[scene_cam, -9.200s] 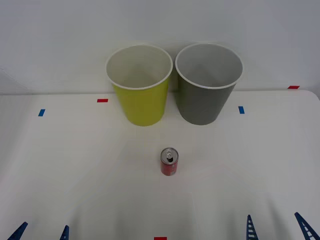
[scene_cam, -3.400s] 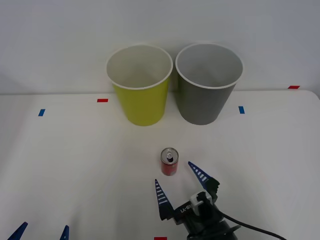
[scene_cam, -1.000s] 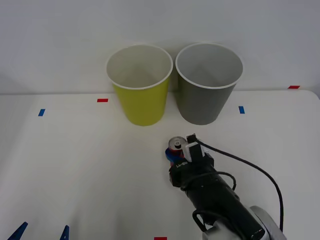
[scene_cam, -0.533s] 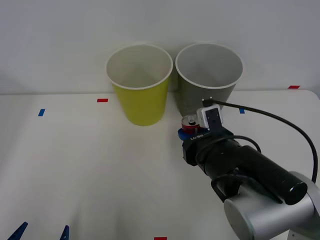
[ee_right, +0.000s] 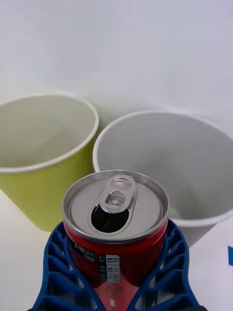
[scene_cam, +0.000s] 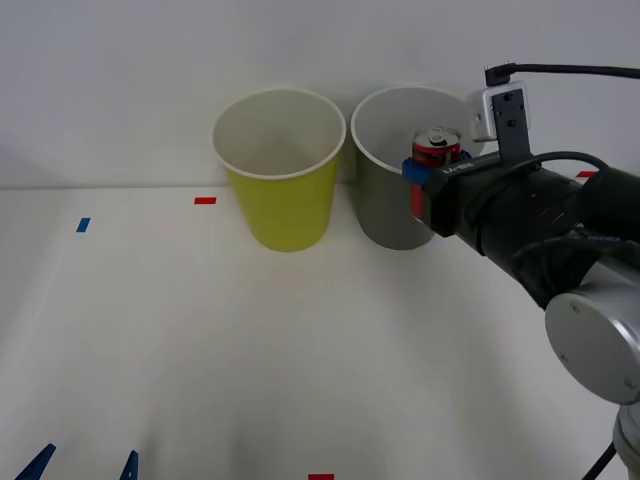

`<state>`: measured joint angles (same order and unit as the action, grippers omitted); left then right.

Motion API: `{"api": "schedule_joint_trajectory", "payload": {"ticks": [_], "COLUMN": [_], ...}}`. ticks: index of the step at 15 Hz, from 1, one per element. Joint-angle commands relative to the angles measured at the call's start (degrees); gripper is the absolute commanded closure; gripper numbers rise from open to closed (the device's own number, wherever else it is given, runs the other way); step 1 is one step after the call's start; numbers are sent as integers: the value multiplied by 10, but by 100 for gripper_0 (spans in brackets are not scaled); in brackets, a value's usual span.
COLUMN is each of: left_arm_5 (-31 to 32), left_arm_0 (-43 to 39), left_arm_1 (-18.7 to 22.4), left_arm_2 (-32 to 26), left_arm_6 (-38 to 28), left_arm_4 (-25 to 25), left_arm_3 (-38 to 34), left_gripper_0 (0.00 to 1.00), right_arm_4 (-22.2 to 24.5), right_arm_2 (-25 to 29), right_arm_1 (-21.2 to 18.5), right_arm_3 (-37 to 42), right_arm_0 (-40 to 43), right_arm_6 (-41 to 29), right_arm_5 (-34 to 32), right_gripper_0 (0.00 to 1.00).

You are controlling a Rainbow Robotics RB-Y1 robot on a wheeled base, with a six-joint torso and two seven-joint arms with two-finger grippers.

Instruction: Put cans in the gray bin and PET bottles in the light green bin.

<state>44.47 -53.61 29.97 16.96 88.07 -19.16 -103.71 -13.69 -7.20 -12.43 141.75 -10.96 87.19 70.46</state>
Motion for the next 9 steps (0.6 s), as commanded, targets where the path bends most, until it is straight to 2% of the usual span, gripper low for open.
{"api": "schedule_joint_trajectory", "payload": {"ticks": [1,4,6,9], "left_arm_5": [0,0,0,0], "left_arm_0": [0,0,0,0], "left_arm_1": [0,0,0,0], "left_arm_2": [0,0,0,0], "left_arm_6": [0,0,0,0], "left_arm_4": [0,0,0,0], "left_arm_3": [0,0,0,0], "left_gripper_0": [0,0,0,0], "right_arm_4": [-64,-66,-71,-77], "right_arm_2": [66,76,76,64], "right_arm_1": [-13,-15,-14,-16], "right_arm_3": [-2,-28,-78,-167], "right_arm_0": [-69,-132,-168,-195], "right_arm_6": [-4,-12,-16,-15], "right_arm_5": [72,107,76,-31], "right_gripper_0": [100,100,100,100]}}
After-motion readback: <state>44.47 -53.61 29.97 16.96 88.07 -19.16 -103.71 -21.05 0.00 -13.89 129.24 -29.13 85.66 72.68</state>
